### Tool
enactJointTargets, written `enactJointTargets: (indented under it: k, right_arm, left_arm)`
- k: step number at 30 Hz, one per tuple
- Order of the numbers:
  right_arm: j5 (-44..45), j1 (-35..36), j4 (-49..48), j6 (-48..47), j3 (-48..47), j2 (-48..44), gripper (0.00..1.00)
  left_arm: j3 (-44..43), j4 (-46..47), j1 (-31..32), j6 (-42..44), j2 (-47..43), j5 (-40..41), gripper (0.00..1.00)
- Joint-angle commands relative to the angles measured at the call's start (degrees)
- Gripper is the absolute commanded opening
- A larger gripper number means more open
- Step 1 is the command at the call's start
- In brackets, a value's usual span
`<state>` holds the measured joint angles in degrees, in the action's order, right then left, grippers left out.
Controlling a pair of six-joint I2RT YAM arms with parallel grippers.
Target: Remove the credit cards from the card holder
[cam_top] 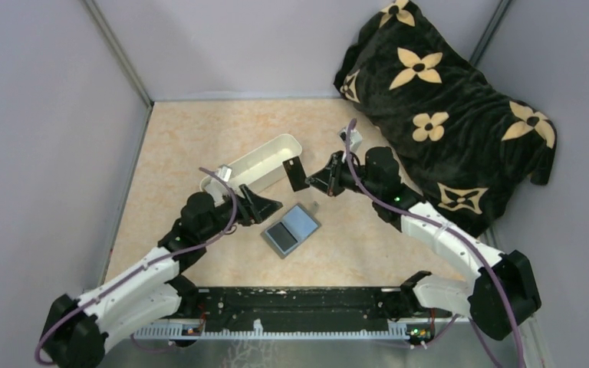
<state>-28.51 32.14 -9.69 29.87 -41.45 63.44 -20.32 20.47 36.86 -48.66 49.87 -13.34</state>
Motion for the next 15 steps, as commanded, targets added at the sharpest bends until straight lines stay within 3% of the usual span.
enactJointTargets:
  k: [1,8,15]
  right_arm:
    - [10.31,0.67,8.17,-5.48,-11.16,6.42,0.00]
    - [20.00,7.11,14.20,-10.42,-28.62,22.33,0.00]
    - [25.95,12.62,24.38,-15.91,-48.42,40.07,0.00]
  left_arm:
    - [-7.40,-22.42,-0.50,4.92,-7.19,10.92,0.85]
    - [-20.86,-43.31,-0.86,6.29,-8.34,26.14,0.96]
    - [-27.36,-52.23,-2.08,6.78,-7.11,32.45,1.00]
